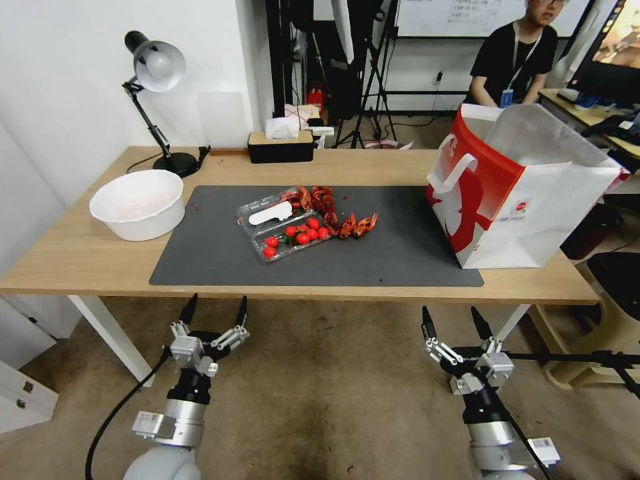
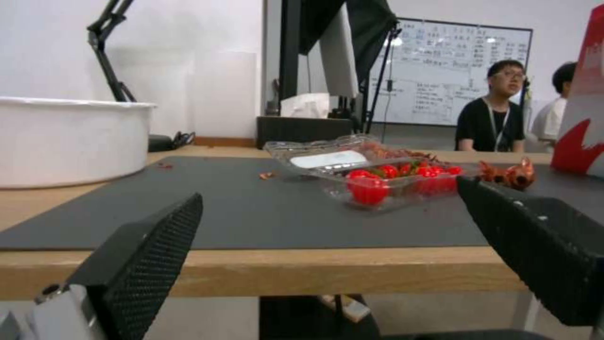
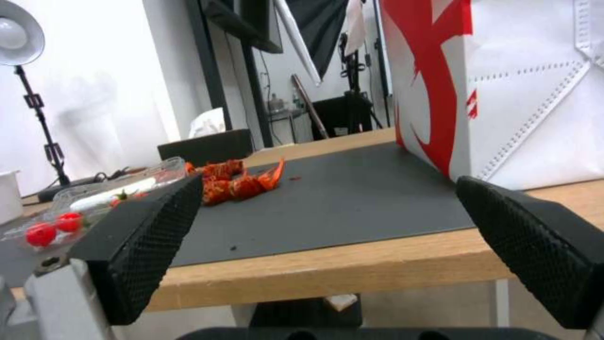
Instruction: Pick up the trash from the table and place it into the takeout bag.
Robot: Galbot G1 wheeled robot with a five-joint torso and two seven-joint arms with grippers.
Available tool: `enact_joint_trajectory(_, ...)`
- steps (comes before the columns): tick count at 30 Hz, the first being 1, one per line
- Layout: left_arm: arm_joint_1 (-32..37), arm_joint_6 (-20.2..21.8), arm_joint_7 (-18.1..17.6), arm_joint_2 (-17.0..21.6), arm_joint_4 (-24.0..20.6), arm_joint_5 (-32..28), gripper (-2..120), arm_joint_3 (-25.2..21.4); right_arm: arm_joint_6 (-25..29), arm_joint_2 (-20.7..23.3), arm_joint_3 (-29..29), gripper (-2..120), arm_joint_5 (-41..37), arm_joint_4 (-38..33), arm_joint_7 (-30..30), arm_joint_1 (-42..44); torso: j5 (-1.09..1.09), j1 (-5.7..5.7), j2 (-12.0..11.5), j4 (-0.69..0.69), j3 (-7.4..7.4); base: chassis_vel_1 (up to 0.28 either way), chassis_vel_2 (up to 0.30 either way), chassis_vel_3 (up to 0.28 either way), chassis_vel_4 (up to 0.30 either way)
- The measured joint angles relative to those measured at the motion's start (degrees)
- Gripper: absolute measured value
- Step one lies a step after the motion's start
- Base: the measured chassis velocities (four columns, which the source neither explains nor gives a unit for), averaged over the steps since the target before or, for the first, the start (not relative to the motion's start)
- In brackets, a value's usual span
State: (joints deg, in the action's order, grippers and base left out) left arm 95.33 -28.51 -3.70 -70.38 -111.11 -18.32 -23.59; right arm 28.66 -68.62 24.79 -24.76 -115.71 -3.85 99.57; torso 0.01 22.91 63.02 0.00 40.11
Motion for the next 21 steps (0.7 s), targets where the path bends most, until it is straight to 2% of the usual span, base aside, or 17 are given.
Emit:
enact_joint_trajectory(7, -0.1, -0.7, -1.2, -0.6, 0.7, 0.9, 100, -0.3, -0.3, 0.0, -0.3, 100, -0.4, 0.3, 0.0, -0.5, -0.01, 0.01, 0.0, 0.00, 0.00, 0.000, 0.000, 0.000, 0.000)
enact_joint_trajectory(21, -0.2, -0.7, -1.4, -0.6, 0.7, 0.9, 100, -0.3, -0.3, 0.0, -0.4, 100, -0.4, 0.4, 0.0, -0.5, -0.01, 0.01, 0.0, 0.00, 0.00, 0.000, 0.000, 0.000, 0.000)
